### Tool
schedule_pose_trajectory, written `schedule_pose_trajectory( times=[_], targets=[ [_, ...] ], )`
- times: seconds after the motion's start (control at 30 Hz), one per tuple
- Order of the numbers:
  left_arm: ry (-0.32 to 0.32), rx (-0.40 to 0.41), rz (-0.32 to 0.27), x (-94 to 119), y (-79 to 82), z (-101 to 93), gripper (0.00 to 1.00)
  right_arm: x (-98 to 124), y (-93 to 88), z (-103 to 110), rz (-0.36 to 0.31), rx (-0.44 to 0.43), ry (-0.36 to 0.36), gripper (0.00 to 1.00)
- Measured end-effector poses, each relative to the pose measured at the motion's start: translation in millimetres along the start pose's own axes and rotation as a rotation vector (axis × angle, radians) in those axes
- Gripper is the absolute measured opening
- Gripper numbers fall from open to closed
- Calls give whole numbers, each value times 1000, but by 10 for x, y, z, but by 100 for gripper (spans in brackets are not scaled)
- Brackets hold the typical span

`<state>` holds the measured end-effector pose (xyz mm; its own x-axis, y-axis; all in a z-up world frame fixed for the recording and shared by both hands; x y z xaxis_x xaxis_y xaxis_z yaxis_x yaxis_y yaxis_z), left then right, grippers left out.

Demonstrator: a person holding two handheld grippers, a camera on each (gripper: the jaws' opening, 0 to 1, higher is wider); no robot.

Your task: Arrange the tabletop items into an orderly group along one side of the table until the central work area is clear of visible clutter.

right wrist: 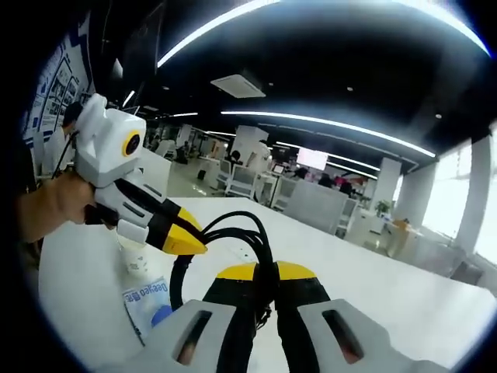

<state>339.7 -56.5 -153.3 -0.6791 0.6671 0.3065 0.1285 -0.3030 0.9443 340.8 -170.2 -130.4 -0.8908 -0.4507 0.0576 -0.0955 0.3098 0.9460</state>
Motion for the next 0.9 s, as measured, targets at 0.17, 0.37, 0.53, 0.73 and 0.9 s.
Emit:
schedule_pose_trajectory(
  times=[0.17,0.37,0.53,0.73,0.9],
  targets=[
    [-5,-1,-34,35,-14,-192,6,101,-28,-55,-15,4,-11,4],
    [-26,-12,-51,26,-28,-332,6,251,-72,-76,-37,45,-44,4],
    [-40,-49,-45,72,4,-451,6,400,-82,-90,-56,26,-44,4],
    [-60,-97,-42,133,42,-618,6,610,-80,-93,-80,28,-57,4],
    [-73,-143,-51,185,129,-744,6,814,-56,-104,-104,20,-75,4]
  ],
)
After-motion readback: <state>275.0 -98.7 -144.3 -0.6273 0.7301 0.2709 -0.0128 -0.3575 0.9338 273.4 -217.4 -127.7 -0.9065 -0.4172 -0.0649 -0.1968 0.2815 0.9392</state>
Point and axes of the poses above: the point that each gripper's makers call its tool centre point, and the gripper's own axes: x roughly backward along the fingers, z roughly to its left, y roughly out of its top, the point moved 3 cm from there along x, roughly backward along the fingers, and after that the axes turned 13 degrees about -y, right-handed, at the moved point
